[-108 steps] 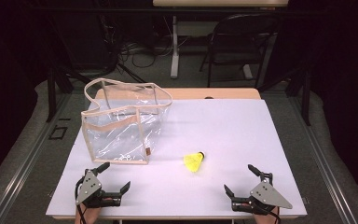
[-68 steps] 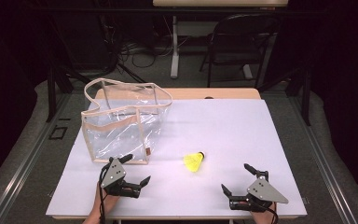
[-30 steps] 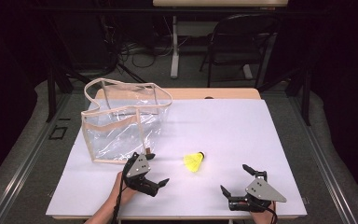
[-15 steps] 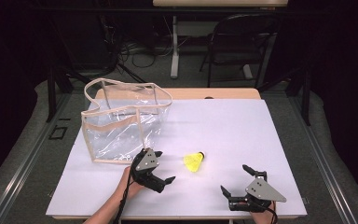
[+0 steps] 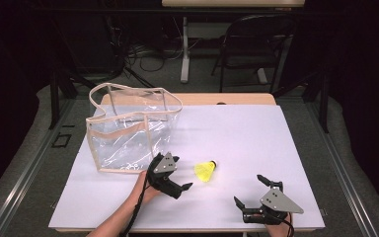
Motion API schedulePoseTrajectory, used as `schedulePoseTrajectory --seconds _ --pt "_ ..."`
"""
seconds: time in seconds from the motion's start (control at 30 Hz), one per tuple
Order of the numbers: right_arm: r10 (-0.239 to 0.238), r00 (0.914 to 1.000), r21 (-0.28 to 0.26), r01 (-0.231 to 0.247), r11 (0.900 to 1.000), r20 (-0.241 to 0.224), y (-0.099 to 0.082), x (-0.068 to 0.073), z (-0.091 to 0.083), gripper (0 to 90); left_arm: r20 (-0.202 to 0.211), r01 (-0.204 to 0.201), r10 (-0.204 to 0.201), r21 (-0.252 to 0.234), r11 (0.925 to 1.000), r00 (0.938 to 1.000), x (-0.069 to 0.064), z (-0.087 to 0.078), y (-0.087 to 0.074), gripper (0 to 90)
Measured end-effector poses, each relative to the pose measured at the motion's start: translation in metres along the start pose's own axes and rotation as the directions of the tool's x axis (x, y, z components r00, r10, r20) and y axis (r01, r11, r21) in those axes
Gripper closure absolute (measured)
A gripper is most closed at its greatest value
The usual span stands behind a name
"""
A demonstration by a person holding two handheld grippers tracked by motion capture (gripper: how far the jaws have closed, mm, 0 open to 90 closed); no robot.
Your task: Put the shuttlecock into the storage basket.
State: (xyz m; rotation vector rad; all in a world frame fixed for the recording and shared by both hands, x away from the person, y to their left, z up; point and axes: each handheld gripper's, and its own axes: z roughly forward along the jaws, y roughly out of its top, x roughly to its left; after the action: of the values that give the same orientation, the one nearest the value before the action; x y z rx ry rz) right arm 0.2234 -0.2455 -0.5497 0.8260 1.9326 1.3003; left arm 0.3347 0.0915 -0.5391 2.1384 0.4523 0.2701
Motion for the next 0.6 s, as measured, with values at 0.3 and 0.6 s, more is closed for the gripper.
schedulePoseTrajectory --seconds 0.3,0.6 --pt "0.004 1.0000 0.005 -0.004 1.0000 -0.002 0.000 0.000 0.000 0.2 0.021 0.003 -0.003 0.012 0.9999 0.9998 0.004 0.009 0.005 0.2" --pt "0.008 1.0000 0.005 -0.008 1.0000 -0.004 -0.001 -0.001 0.001 0.2 0.029 0.000 0.000 0.020 0.9998 0.9996 0.007 0.016 0.012 3.4"
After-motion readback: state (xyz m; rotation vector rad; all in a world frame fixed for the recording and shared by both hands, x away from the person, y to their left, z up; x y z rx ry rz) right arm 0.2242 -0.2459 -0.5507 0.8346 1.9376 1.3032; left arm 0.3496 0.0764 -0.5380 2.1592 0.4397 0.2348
